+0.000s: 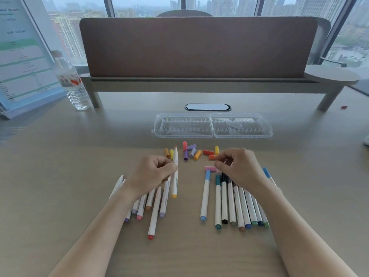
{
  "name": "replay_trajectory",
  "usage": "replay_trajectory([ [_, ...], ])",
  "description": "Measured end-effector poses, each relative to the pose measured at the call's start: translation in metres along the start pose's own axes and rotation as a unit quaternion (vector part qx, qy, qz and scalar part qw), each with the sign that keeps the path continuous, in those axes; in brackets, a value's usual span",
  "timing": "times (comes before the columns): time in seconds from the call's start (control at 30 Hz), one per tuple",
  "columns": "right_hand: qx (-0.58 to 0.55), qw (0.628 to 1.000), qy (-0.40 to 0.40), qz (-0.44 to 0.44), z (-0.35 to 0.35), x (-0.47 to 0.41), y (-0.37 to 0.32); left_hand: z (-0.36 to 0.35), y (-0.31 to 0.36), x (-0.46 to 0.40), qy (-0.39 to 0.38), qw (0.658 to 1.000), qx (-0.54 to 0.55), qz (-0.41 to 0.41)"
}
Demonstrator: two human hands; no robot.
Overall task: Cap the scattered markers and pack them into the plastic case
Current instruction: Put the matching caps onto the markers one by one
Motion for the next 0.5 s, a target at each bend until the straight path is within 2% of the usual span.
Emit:
replay_trajectory([
  [0.13, 0.050, 0.995, -0.077, 0.045, -0.015, -0.025, -0.010, -0.005, 0.004, 0.003, -0.073, 0.990, 0.117, 0.038],
  [0.27, 0.171, 0.974, -0.139, 0.060, -0.034, -0.044, -0.018, -0.011, 0.003, 0.003, -0.103, 0.984, 0.135, 0.045],
  [0.5, 0.182, 0.973, -0.129, 0.059, -0.040, -0.056, -0.025, -0.007, 0.002, 0.005, -0.094, 0.981, 0.166, 0.030],
])
Point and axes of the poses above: each hand's wrist, its own x-axis away from the middle knuckle, its own z-axis out of the back of the hand, y = z × x, the point moved 4 cm from there along -x, towards the middle knuckle, and after that the axes turned 11 degrees about z, right-handed, at the moved point
